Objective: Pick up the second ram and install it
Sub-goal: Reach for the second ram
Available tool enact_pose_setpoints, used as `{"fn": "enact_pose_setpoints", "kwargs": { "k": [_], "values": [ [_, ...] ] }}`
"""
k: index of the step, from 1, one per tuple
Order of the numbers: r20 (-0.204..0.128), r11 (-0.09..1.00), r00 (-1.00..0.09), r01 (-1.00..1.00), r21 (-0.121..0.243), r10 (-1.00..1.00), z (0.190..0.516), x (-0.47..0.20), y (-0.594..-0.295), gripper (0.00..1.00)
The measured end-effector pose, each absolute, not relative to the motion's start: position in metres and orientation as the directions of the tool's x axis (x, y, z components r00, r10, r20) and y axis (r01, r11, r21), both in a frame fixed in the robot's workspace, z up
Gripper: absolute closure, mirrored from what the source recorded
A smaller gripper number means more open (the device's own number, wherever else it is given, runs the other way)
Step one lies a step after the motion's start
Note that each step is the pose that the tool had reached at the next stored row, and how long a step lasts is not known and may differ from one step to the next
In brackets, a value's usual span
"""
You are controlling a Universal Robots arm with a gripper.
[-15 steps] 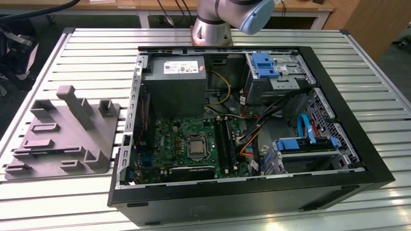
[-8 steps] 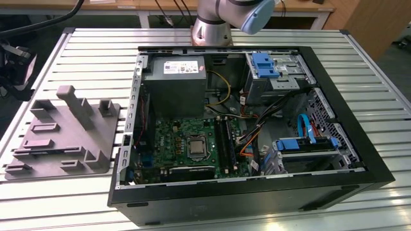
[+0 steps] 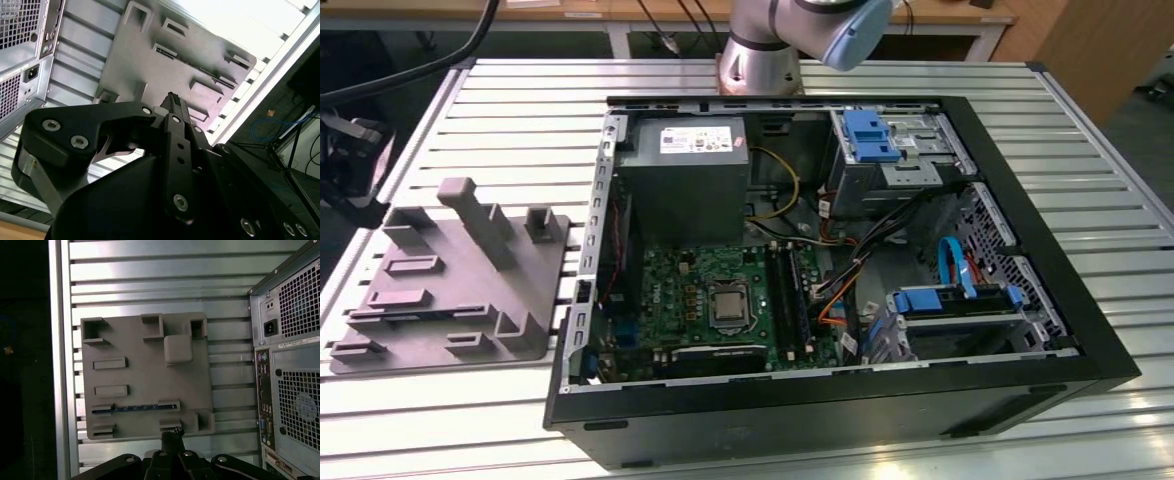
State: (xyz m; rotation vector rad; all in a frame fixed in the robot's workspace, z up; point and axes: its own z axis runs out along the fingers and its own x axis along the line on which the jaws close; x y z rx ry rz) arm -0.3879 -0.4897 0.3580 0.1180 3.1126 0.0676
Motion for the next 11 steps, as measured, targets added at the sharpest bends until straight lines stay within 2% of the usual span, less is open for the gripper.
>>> {"fn": "enact_pose_setpoints", "kwargs": {
  "k": [11],
  "values": [
    [-0.024, 0.996, -0.997, 0.075, 0.044, 0.076, 0.346, -0.389, -0.501, 0.90]
  ]
}}
